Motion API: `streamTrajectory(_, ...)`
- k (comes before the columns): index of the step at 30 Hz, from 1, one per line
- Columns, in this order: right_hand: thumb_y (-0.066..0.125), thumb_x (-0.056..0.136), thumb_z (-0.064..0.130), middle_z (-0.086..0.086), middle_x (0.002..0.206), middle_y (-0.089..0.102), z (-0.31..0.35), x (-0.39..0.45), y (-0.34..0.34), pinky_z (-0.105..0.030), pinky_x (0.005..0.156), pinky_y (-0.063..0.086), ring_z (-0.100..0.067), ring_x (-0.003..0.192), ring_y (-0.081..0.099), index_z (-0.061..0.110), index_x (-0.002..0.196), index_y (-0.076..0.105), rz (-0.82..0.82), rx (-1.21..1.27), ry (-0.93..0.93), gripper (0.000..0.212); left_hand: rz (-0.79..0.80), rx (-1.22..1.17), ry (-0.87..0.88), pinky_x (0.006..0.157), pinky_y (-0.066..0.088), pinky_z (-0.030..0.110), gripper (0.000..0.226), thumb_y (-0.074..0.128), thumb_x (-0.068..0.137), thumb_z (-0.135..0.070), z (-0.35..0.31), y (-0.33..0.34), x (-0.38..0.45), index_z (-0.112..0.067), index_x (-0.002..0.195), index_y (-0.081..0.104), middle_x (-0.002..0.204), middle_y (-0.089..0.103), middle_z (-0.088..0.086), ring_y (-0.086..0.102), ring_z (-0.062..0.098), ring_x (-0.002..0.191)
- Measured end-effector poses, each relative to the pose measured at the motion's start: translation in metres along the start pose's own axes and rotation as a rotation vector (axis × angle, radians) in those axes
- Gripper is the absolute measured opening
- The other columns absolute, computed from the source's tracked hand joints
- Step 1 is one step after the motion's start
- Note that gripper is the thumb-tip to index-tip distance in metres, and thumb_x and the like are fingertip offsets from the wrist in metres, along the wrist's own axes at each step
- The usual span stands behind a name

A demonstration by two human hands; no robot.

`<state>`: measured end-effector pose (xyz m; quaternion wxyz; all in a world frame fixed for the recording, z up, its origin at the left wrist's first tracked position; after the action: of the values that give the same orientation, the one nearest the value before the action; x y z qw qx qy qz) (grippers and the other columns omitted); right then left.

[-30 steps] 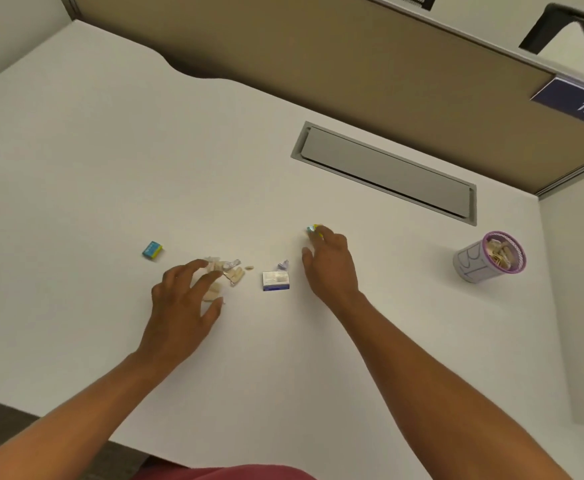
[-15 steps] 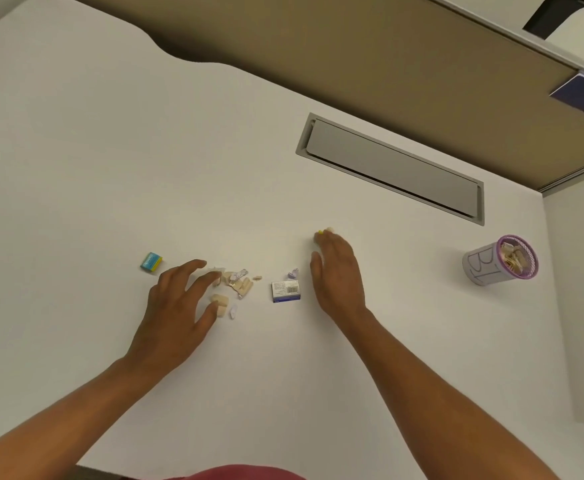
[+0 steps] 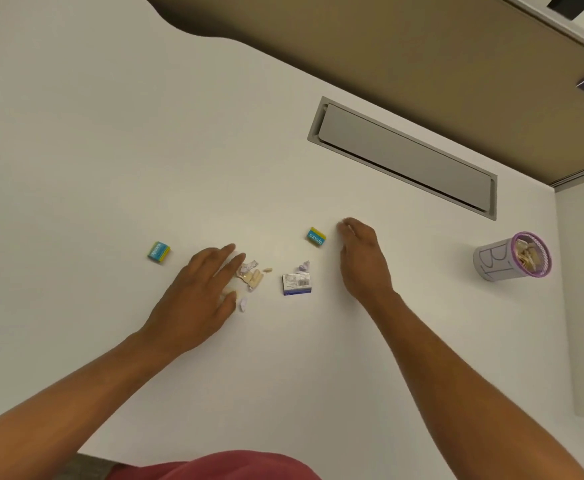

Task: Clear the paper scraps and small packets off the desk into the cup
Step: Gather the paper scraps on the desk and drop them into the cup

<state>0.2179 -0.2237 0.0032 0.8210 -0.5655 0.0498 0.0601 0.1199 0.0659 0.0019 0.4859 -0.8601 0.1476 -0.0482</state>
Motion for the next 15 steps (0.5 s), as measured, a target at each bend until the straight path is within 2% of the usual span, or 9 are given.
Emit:
streamTrajectory(3,0.041,0.095,-0.003,-0.006,0.151,0.046,0.002,-0.021,0.004,-0.032,0.102,0.046,-0.023,0.139,0.037,0.006,0.141,0.054,-0.077,-0.070,0.063,0.048,0.030,0.001,-0.010,0.118,0.045,0.046,0.067,0.036,0.098,-0.042,-0.002,0.001,-0.003,-0.009,0.154,0.052,0.160,0.052,0.009,0.050,0.035,0.144)
streamTrajectory(6,0.041,0.097,0.000,-0.007,0.139,0.053,0.016,-0.044,0.013,-0.024,0.090,0.040,-0.024,0.127,0.043,0.004,0.124,0.061,-0.098,-0.032,0.092,0.034,-0.040,-0.050,-0.068,0.117,0.044,0.043,0.057,0.057,0.101,-0.027,0.004,0.001,-0.011,-0.010,0.155,0.051,0.160,0.052,0.007,0.050,0.032,0.142)
streamTrajectory(9,0.045,0.098,0.012,0.000,0.120,0.057,0.046,-0.054,0.025,-0.020,0.082,0.039,-0.020,0.114,0.046,0.015,0.103,0.065,-0.025,0.081,0.012,0.021,-0.066,-0.166,-0.191,0.117,0.038,0.034,0.068,0.069,0.098,-0.020,0.010,0.002,-0.020,-0.016,0.161,0.043,0.164,0.045,0.001,0.042,0.024,0.144)
streamTrajectory(11,0.049,0.100,0.010,-0.002,0.118,0.059,0.063,-0.050,0.029,-0.026,0.083,0.044,-0.022,0.112,0.049,0.012,0.103,0.066,0.006,0.086,-0.043,0.017,-0.041,-0.240,-0.264,0.117,0.039,0.034,0.075,0.072,0.095,-0.021,0.015,0.004,-0.024,-0.020,0.163,0.039,0.164,0.042,-0.003,0.039,0.023,0.144)
streamTrajectory(13,0.051,0.097,0.002,-0.006,0.114,0.062,0.076,-0.043,0.033,-0.033,0.082,0.049,-0.025,0.107,0.055,0.005,0.106,0.067,0.034,0.065,-0.079,0.018,0.007,-0.279,-0.302,0.115,0.045,0.042,0.080,0.075,0.094,-0.020,0.018,0.007,-0.025,-0.021,0.163,0.036,0.164,0.042,-0.002,0.041,0.027,0.142)
streamTrajectory(15,0.054,0.092,-0.004,-0.008,0.110,0.061,0.088,-0.038,0.036,-0.034,0.081,0.050,-0.025,0.103,0.058,0.003,0.107,0.068,0.082,0.077,-0.105,0.021,0.036,-0.321,-0.321,0.112,0.049,0.047,0.083,0.077,0.093,-0.017,0.019,0.009,-0.024,-0.020,0.164,0.035,0.162,0.043,0.000,0.047,0.031,0.138)
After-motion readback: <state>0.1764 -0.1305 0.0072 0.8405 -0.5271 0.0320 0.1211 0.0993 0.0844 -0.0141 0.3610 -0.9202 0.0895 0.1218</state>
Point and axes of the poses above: each hand's wrist, its own x-axis towards the middle knuckle, its own y-axis out of the palm, z = x × y, the point moved 6 cm from there along x, towards the middle knuckle
